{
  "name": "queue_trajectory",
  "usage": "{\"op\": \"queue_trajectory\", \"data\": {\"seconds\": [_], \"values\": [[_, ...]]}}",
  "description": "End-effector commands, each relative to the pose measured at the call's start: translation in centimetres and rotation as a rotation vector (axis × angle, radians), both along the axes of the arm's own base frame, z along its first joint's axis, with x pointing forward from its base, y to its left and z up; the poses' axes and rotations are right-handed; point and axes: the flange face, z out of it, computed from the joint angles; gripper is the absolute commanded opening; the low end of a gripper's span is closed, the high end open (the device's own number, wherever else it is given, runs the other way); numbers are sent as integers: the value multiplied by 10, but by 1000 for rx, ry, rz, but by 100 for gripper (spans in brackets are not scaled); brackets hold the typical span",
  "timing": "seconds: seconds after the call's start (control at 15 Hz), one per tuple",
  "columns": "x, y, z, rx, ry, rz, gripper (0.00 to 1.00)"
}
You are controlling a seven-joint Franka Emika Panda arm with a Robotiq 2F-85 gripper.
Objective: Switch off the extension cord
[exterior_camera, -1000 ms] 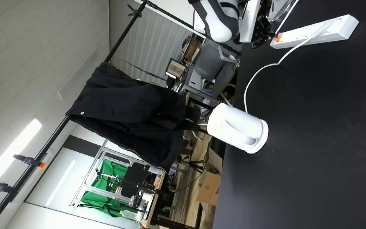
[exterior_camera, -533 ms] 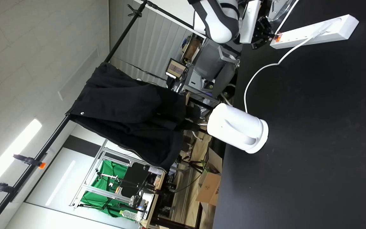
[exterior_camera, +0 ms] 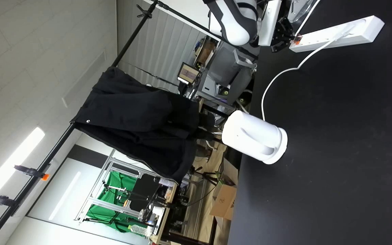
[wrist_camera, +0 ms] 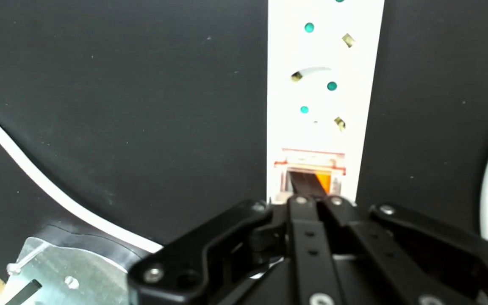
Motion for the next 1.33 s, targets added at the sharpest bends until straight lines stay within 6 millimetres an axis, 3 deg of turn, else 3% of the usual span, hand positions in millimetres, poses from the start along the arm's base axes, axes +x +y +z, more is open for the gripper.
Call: {"op": "queue_trajectory", "data": {"seconds": [0.0, 0.33, 1.0, 1.27], "values": [[-1, -7, -3, 24, -12, -34, 0], [-4, -21, -6, 91, -87, -67, 0], [-24, -74, -17, 366, -213, -167, 0], [-25, -83, -6, 383, -226, -170, 0]]}}
